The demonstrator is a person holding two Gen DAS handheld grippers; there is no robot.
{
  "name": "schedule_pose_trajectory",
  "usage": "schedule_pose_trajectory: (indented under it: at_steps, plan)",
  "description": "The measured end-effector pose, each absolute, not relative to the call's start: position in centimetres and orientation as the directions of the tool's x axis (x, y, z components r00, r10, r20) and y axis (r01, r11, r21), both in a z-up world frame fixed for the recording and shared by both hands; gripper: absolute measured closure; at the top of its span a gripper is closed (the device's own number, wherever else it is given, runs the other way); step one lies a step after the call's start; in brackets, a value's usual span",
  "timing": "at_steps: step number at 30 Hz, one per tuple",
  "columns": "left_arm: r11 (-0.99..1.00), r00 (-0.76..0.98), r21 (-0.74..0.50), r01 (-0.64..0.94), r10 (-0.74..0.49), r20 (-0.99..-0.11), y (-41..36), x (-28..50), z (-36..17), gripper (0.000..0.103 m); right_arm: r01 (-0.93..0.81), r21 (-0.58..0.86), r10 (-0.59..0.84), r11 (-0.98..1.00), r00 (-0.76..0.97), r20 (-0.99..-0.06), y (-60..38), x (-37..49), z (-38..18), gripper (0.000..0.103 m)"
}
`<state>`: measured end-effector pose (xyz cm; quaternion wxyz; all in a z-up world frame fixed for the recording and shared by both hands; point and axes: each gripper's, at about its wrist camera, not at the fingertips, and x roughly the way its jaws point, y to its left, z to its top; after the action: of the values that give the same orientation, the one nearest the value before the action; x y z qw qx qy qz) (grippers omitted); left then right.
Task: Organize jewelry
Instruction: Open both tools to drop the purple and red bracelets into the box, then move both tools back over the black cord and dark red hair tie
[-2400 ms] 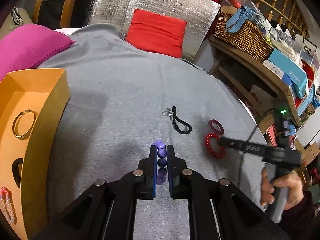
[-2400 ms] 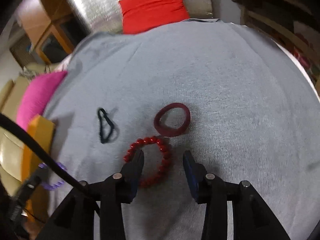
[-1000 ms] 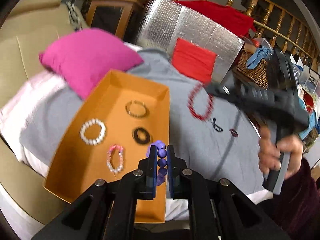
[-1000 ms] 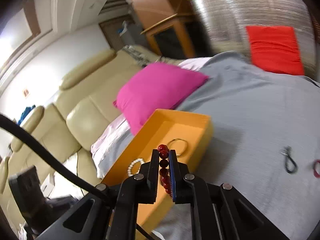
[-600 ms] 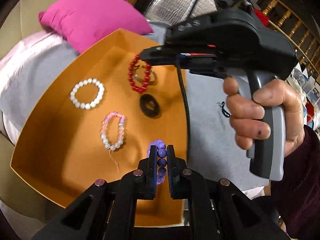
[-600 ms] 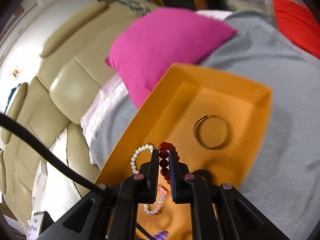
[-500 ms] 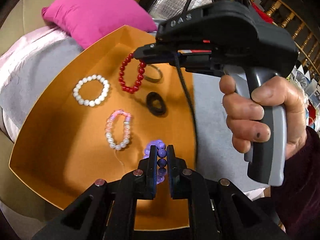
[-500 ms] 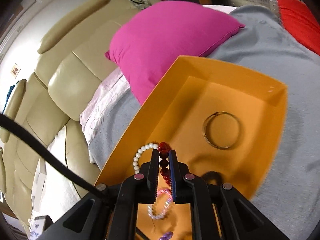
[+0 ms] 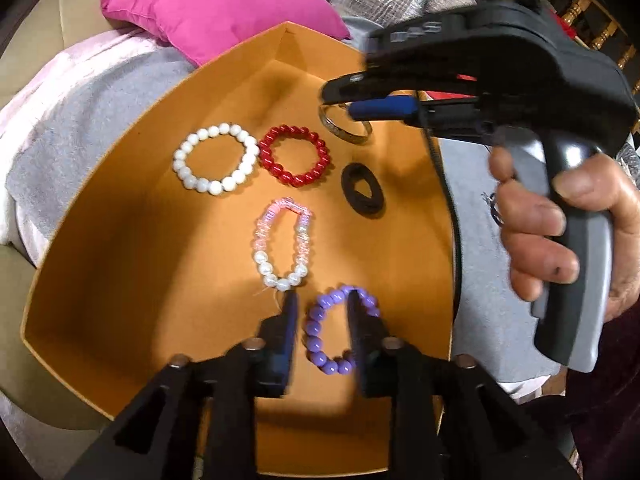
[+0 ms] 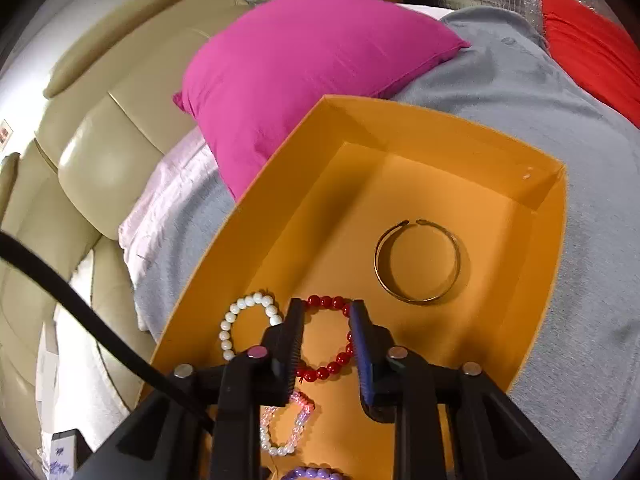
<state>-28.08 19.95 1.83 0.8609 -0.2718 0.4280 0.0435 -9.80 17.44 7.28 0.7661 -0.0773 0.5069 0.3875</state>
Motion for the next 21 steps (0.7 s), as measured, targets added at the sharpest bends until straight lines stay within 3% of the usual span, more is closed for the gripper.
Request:
schedule_pose_trajectory:
  at_steps: [6,8,10,14,16,18,21]
  plan:
    - [0.855,0.655,-0.4,-0.329,-0.099,-0.749,20.7,-28.8,4.3,0.068,-0.665,0.325,0.607,0.673,0.246,-0.755,13.0,-9.9,10.8,0.076]
    - [0.87,0.669,-0.369,-0.327,-0.062,-0.741,20.2,-28.9,5.7,0.061,-0.657,0.33,0.621,0.678,0.271,-0.736,11.1,-9.7,11.6,0.076]
    - [0.881,0.677,-0.334,-0.336,-0.021,-0.736,19.6,-29.0,7.0,0.041,-0.642,0.329,0.626,0.692,0.307,-0.717,8.7,-9.5,12.5,0.076]
    - [0.904,0.683,-0.273,-0.328,0.027,-0.73,17.8,-28.3,9.6,0.037,-0.595,0.33,0.614,0.733,0.37,-0.697,2.6,-9.0,13.4,0.075]
    - [0.912,0.681,-0.256,-0.321,0.034,-0.732,16.4,-27.6,10.4,0.036,-0.568,0.325,0.598,0.756,0.397,-0.697,-0.5,-8.9,13.3,0.071]
    - [0.923,0.687,-0.246,-0.296,0.026,-0.726,14.6,-26.9,11.4,0.034,-0.532,0.299,0.557,0.792,0.43,-0.71,-4.3,-8.9,12.6,0.054]
    - [0.94,0.688,-0.221,-0.26,0.02,-0.725,11.9,-26.3,12.8,0.033,-0.481,0.3,0.528,0.824,0.458,-0.715,-9.0,-8.9,11.3,0.052]
